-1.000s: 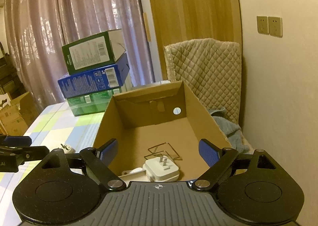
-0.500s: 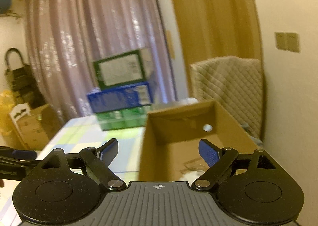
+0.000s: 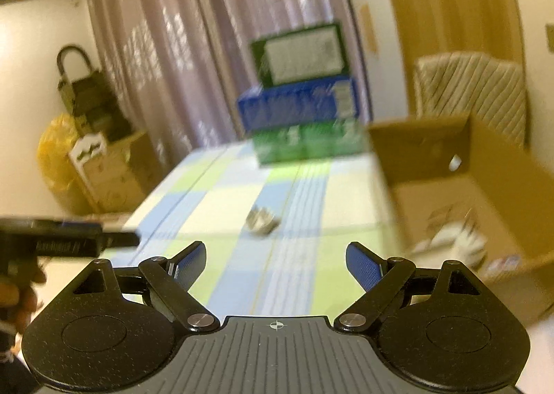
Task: Organize rigid objects
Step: 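Withdraw both open tools from the box toward the table, then grasp the red Doraemon toy with the right tool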
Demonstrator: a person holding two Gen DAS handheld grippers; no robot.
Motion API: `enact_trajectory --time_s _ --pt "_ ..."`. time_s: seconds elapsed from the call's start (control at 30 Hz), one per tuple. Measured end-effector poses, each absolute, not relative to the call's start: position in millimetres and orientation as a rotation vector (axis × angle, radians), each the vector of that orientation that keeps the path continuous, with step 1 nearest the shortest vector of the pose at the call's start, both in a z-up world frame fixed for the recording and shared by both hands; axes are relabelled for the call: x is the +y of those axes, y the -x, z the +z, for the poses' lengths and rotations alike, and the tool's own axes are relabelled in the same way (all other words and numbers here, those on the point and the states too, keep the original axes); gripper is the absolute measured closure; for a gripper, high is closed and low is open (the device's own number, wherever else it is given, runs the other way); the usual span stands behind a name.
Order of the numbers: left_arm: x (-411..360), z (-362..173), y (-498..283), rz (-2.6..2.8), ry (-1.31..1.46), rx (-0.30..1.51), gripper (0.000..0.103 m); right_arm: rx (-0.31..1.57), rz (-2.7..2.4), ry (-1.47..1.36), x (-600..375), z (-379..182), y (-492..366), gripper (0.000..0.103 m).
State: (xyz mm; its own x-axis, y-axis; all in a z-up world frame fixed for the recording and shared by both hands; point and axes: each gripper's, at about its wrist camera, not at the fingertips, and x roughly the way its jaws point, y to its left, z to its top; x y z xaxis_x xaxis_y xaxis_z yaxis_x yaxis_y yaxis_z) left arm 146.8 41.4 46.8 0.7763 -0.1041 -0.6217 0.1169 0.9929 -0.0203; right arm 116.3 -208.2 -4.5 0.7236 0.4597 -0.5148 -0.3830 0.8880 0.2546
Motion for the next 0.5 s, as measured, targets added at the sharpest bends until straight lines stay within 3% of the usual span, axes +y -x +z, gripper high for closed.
enact_trajectory --time_s 0.5 --pt "82 -11 -146 -0.139 0.039 0.733 0.025 0.757 0.421 -0.004 -144 -97 -100 0.018"
